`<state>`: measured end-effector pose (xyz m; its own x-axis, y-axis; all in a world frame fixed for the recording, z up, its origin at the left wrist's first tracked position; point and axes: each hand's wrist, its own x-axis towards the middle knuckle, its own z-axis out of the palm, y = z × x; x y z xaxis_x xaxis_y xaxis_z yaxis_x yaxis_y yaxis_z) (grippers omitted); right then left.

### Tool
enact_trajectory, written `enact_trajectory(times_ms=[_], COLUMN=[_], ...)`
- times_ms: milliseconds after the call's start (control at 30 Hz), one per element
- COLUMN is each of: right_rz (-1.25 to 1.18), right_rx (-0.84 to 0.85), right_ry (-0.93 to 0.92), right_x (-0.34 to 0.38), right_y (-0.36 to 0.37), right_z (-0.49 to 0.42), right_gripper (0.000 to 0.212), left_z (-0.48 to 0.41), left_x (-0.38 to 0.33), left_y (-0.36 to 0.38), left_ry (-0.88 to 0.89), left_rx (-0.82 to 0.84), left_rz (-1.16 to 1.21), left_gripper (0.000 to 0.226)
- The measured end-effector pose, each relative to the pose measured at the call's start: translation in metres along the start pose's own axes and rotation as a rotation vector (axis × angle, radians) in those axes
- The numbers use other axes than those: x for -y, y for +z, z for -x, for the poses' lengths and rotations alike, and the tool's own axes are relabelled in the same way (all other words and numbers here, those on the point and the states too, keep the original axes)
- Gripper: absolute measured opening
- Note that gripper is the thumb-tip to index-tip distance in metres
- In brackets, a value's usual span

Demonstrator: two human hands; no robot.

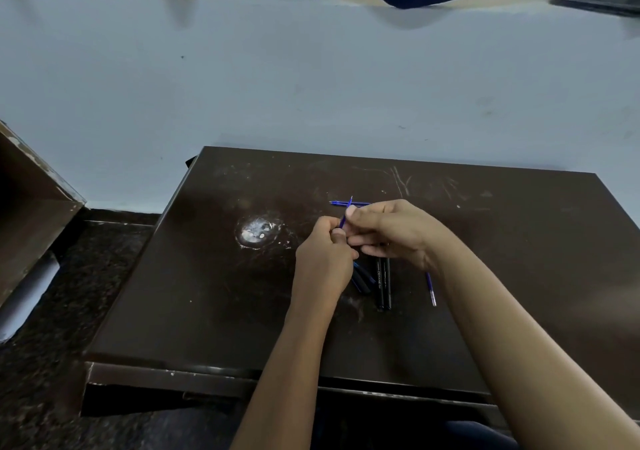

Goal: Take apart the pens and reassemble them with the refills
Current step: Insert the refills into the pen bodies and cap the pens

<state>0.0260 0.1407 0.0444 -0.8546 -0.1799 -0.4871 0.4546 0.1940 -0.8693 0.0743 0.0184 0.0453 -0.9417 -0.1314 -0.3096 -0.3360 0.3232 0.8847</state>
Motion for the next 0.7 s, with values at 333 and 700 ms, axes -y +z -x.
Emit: enact_trajectory(times_ms=[333, 700], right_rz=[-0.589, 0.749], right_rx=[-0.115, -0.288], right_ry=[0.009, -0.162], right_x=[0.010, 0.031], right_y=[0.003, -0.022], right_z=[-0.016, -0.107], right_gripper=[0.014, 0.032], left_z=[0.003, 0.002], left_x=[-0.005, -0.006], left_y=[0.005, 0.007], left_ry=[-0.034, -0.010], left_rx=[0.063, 0.060], left_rz=[0.005, 0.022], left_gripper=[0.021, 0.024])
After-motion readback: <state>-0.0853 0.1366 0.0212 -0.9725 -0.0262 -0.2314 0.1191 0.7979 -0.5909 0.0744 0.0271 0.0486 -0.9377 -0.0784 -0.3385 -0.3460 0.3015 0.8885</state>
